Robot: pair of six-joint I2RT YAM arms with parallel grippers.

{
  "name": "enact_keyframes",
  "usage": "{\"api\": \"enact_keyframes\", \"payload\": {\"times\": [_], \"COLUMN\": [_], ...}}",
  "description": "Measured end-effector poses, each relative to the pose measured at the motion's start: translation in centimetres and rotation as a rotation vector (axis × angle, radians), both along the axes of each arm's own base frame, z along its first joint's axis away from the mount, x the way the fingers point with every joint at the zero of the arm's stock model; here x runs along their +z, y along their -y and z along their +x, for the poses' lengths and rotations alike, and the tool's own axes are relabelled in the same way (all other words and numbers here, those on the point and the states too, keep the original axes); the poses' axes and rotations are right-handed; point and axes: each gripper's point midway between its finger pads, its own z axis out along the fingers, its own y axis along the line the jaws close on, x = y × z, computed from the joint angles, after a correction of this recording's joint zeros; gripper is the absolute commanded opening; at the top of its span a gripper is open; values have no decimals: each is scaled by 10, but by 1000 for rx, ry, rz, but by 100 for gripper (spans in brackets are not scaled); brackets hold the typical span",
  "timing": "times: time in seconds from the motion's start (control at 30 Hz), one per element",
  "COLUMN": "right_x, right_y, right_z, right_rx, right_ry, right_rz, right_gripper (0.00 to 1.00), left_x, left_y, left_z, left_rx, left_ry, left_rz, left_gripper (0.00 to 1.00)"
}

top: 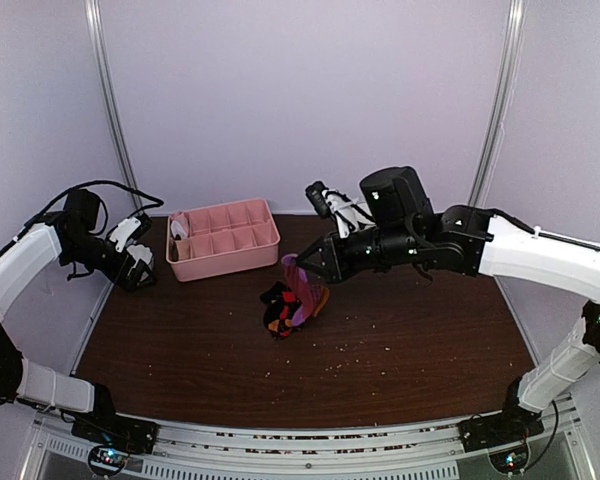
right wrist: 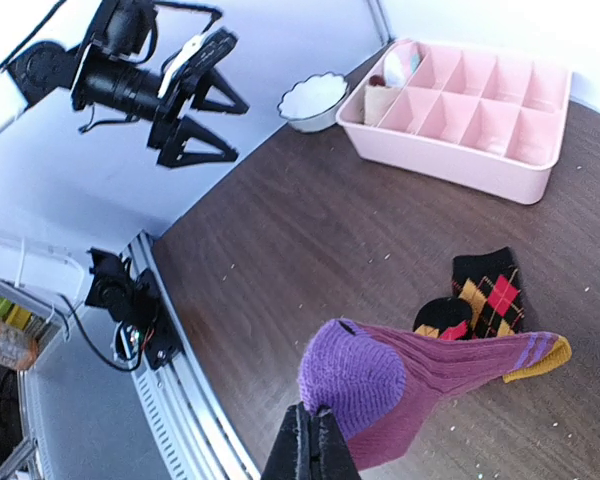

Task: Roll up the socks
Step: Flatten out the sock at the center of the board.

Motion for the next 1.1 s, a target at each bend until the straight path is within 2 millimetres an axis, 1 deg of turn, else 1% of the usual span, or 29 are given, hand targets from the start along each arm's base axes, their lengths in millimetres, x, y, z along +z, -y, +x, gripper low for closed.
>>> {"api": "enact_keyframes", "payload": {"times": [0.1, 0.17, 0.2, 0.3, 0.37, 0.4, 0.47, 0.5, 0.57, 0.67, 0.7, 0.73, 0.8, 0.83, 0.87, 0.93, 0.97, 1.03, 1.07, 1.1], "right_x": [0, 9, 15, 41, 55, 60, 61, 56, 35, -18, -38, -54, -87, -98, -109, -120, -122, -121, -119, -117], "right_y": [-4, -2, 0, 14, 25, 31, 39, 43, 51, 67, 76, 83, 106, 118, 131, 151, 159, 164, 164, 163], "right_z": [-27, -45, -50, -59, -63, -64, -63, -59, -46, -21, -12, -3, 21, 32, 44, 64, 73, 84, 89, 94], "right_rx": [52, 81, 89, 92, 90, 85, 76, 67, 36, -28, -59, -89, -188, -241, -299, -391, -430, -468, -482, -496], "right_ry": [-2, 3, 9, 39, 60, 69, 73, 69, 51, -3, -24, -41, -64, -64, -62, -44, -27, 8, 28, 42], "right_rz": [-31, -26, -14, 43, 77, 91, 99, 93, 51, -74, -131, -180, -310, -365, -429, -525, -559, -593, -600, -604], "right_gripper": [0, 0, 0, 0, 0, 0, 0, 0, 0, 0, 0, 0, 0, 0, 0, 1, 6, 27, 45, 57], "left_x": [0, 1, 1, 2, 3, 3, 3, 3, 3, 1, 1, 0, -3, -5, -7, -9, -10, -14, -16, -20], "left_y": [1, 3, 4, 6, 7, 8, 10, 10, 13, 22, 26, 31, 41, 49, 57, 73, 81, 100, 111, 121], "left_z": [0, -1, -1, -1, -1, -1, -2, -2, -3, -5, -5, -6, -8, -9, -9, -7, -5, 0, 1, 4], "left_rx": [-7, -14, -18, -26, -33, -35, -41, -44, -54, -87, -100, -118, -158, -184, -214, -267, -294, -353, -385, -413], "left_ry": [1, 3, 4, 5, 6, 7, 6, 6, 5, 1, 0, -2, -9, -14, -19, -26, -28, -34, -40, -46], "left_rz": [-5, -12, -15, -26, -33, -36, -39, -40, -39, -37, -35, -31, -20, -11, -1, 14, 25, 45, 57, 68], "left_gripper": [98, 98, 98, 98, 98, 98, 98, 98, 98, 98, 98, 98, 98, 98, 98, 98, 98, 98, 98, 98]}}
